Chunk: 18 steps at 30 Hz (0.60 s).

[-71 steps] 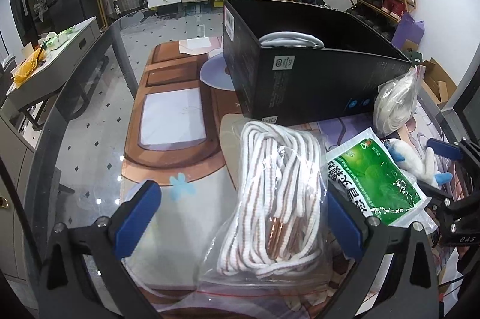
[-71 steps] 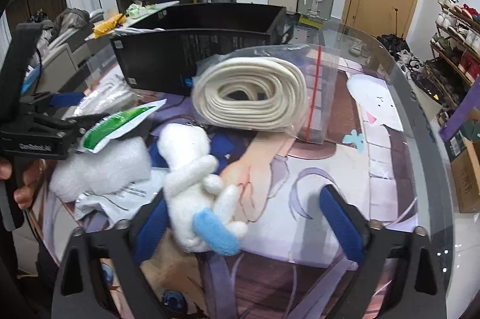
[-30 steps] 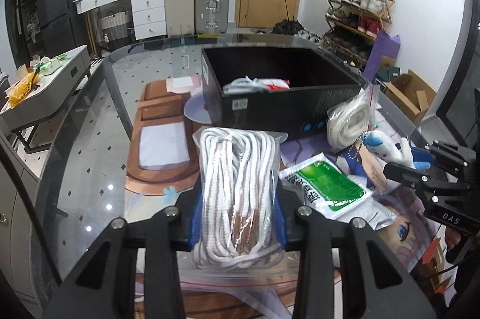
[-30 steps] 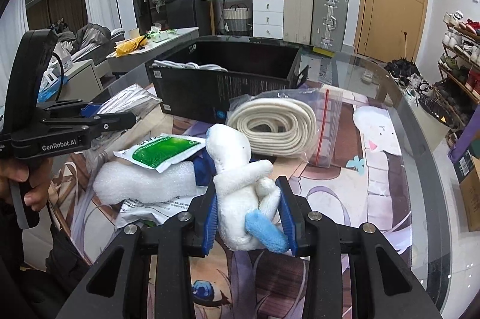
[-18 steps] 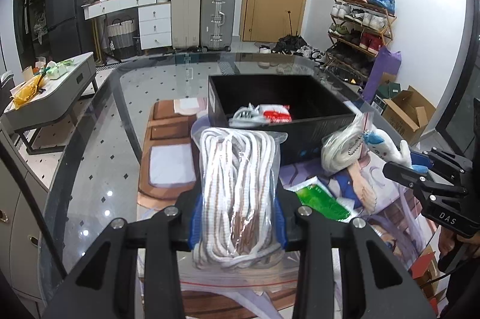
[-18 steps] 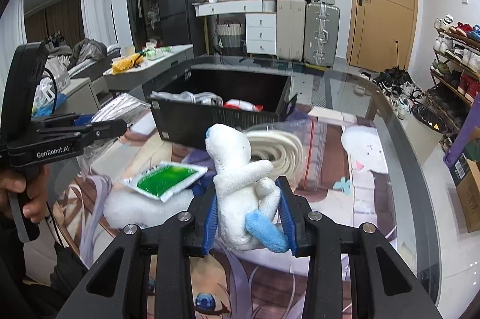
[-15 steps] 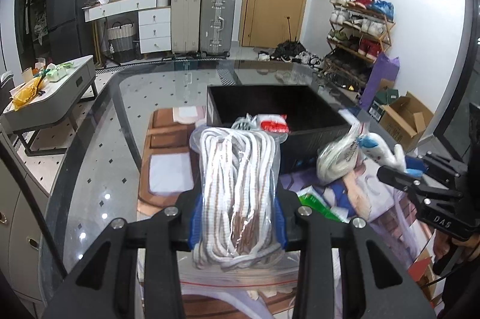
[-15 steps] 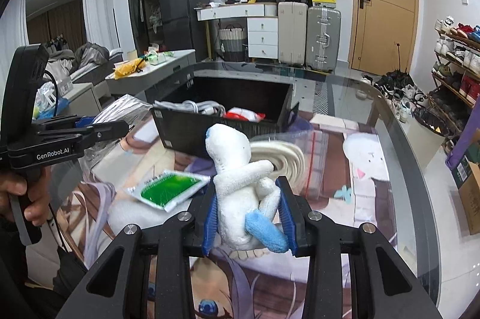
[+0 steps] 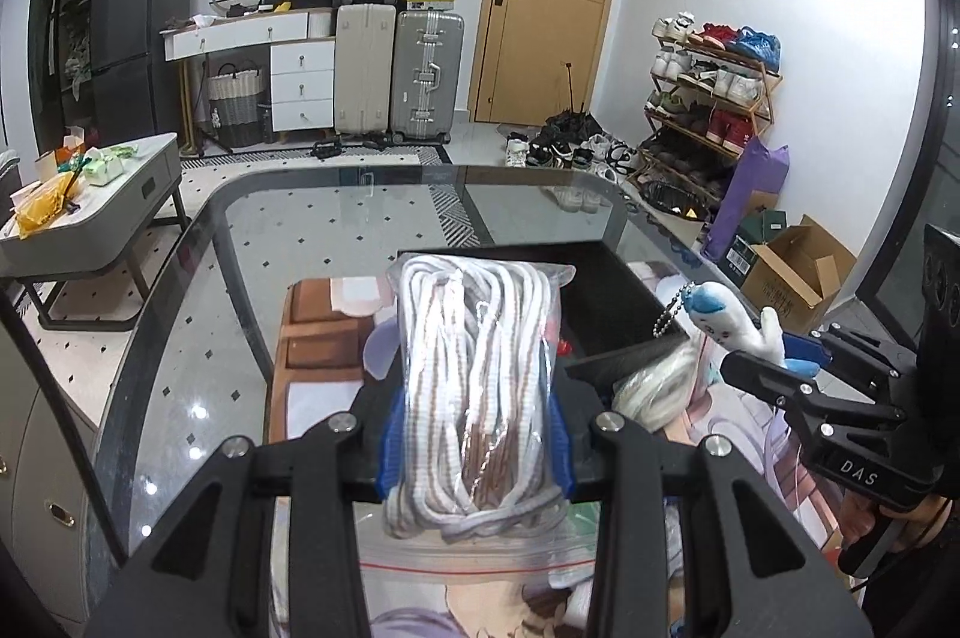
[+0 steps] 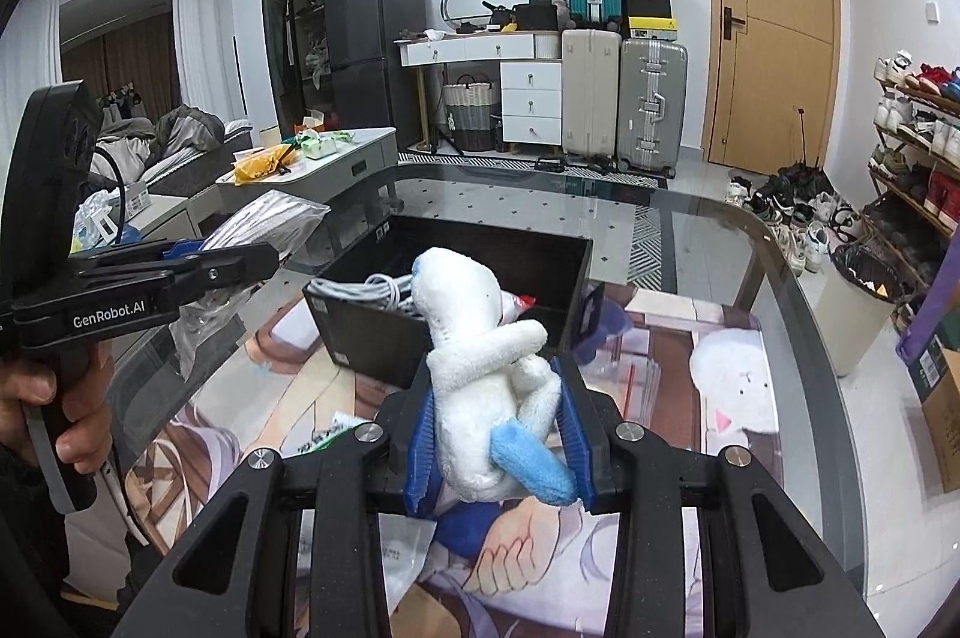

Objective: Organize soft objects
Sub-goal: 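Carry the rope bag and plush toy over the black box with both tools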

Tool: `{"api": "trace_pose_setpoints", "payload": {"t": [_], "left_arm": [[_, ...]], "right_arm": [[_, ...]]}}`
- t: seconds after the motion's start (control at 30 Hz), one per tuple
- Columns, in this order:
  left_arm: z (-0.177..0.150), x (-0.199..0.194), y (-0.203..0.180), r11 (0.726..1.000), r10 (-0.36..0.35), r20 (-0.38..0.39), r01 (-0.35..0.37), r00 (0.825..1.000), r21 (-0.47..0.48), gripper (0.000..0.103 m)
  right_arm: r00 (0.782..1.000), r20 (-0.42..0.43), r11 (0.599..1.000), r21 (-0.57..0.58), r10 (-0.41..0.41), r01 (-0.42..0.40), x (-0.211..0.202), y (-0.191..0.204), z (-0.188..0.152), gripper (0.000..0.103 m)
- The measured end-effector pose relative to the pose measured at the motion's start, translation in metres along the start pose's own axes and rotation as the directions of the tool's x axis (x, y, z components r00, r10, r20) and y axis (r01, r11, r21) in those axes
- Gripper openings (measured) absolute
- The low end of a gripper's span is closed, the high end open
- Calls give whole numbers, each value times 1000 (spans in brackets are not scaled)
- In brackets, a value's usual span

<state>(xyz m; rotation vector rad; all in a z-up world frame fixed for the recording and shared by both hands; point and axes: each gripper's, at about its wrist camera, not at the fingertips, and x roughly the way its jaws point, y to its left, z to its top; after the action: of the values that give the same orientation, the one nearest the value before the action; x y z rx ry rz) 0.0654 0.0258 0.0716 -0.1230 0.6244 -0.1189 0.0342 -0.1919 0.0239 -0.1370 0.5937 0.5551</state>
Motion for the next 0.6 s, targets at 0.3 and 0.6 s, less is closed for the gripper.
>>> {"api": "trace_pose_setpoints", "payload": {"t": [0.3, 0.6], "left_arm": [[16, 13, -2, 1000, -12, 6, 12, 1000, 14, 36], [29, 40, -4, 1000, -16, -21, 16, 1000, 25, 36]], "right_arm": [[1000, 5, 1000, -3, 5, -5, 11, 1, 18, 36], [1000, -9, 1000, -5, 18, -18, 32, 0, 32, 36]]}}
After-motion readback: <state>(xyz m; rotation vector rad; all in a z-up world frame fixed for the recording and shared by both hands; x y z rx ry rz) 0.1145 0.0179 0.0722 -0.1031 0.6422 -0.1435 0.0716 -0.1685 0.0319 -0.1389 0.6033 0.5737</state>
